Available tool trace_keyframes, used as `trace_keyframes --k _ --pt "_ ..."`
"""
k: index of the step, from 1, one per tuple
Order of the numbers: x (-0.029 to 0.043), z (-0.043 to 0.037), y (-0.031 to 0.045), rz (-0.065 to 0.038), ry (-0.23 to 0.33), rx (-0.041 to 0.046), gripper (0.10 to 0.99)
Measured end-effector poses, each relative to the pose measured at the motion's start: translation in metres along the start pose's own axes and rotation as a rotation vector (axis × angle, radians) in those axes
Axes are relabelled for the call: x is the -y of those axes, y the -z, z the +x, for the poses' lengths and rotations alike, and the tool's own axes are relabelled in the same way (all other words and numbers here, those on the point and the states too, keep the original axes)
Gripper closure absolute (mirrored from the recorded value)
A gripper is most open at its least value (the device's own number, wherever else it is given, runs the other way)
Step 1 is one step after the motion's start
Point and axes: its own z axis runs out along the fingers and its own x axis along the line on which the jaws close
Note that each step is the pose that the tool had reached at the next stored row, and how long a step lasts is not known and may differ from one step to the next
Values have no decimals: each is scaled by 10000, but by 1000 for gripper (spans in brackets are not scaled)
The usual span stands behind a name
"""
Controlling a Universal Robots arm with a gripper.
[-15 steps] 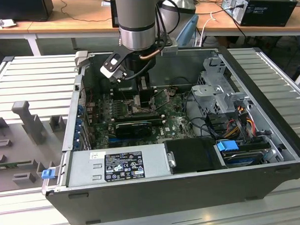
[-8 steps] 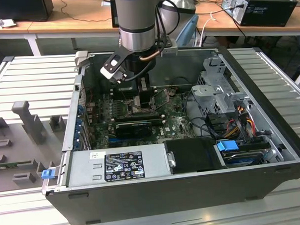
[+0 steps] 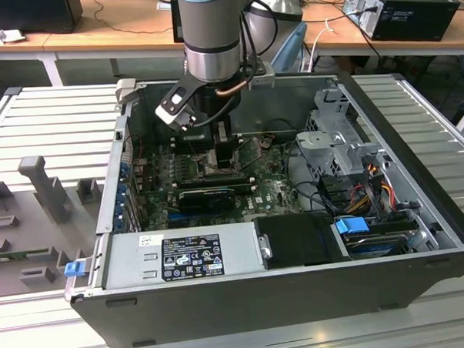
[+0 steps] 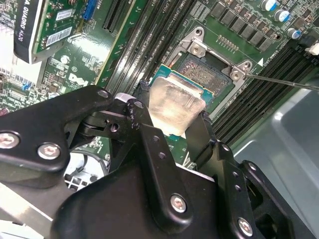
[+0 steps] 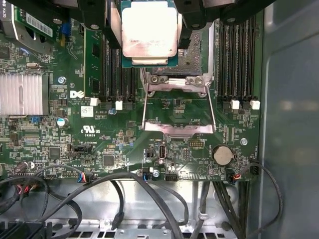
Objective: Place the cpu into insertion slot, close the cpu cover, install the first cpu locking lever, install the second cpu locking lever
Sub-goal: 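Place the cpu into insertion slot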
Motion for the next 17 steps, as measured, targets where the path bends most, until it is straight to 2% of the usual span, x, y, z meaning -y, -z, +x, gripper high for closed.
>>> trace_keyframes --k 7,11,17 --pt "6 38 -63 0 -1 0 557" --pt "8 124 -95 5 -36 2 557" --pt "51 166 -216 8 -80 5 557"
